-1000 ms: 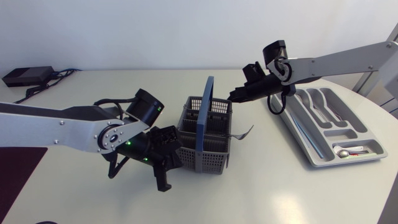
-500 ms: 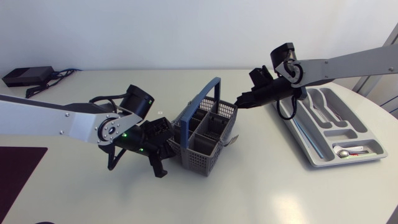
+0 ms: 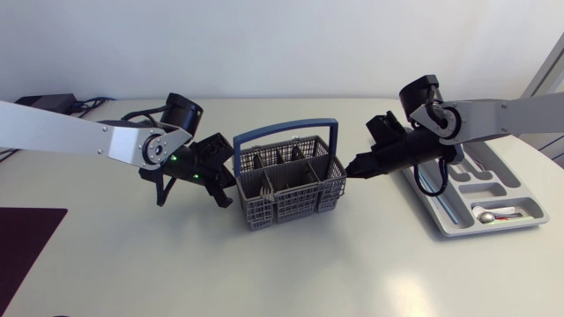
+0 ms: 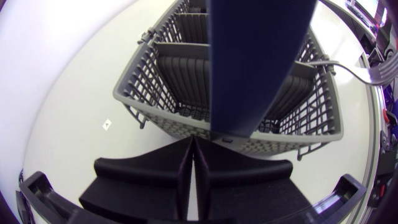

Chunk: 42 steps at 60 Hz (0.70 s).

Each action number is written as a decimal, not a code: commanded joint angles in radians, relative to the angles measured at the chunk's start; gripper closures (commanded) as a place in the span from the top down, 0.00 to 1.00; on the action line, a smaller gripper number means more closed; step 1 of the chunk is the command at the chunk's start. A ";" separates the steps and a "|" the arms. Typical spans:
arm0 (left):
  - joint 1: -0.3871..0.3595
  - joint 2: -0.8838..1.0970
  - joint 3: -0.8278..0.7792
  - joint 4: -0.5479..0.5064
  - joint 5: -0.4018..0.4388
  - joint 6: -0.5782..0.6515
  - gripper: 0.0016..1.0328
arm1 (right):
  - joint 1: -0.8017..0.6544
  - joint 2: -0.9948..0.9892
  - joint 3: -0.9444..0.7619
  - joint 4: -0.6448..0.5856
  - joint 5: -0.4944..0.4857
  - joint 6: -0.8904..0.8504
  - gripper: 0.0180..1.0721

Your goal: Sort the cutlery from the basket into the organizer compartments.

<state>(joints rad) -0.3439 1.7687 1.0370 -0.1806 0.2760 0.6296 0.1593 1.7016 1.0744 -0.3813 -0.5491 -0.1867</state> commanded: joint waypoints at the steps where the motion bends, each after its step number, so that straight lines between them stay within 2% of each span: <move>1: -0.009 0.014 0.040 0.027 0.032 0.007 0.03 | 0.019 -0.033 -0.045 0.027 -0.009 -0.008 0.05; 5: 0.009 -0.009 0.015 0.026 0.032 0.012 0.08 | 0.013 -0.076 -0.088 0.068 0.034 -0.019 0.07; 13: 0.028 -0.072 -0.035 0.024 0.032 0.019 0.13 | 0.006 -0.183 -0.162 0.113 0.104 -0.074 0.26; 24: 0.048 -0.204 -0.111 0.012 0.032 0.018 0.19 | 0.006 -0.375 -0.258 0.134 0.152 -0.178 0.45; 33: 0.046 -0.301 -0.158 -0.011 0.032 0.016 0.19 | 0.017 -0.517 -0.330 0.134 0.144 -0.270 0.54; 42: 0.006 -0.399 -0.199 -0.053 0.032 0.012 0.19 | 0.075 -0.589 -0.383 0.130 0.104 -0.338 0.55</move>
<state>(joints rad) -0.3157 1.4105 0.8745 -0.2146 0.2989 0.6296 0.2028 1.1343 0.7361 -0.2539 -0.4290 -0.4747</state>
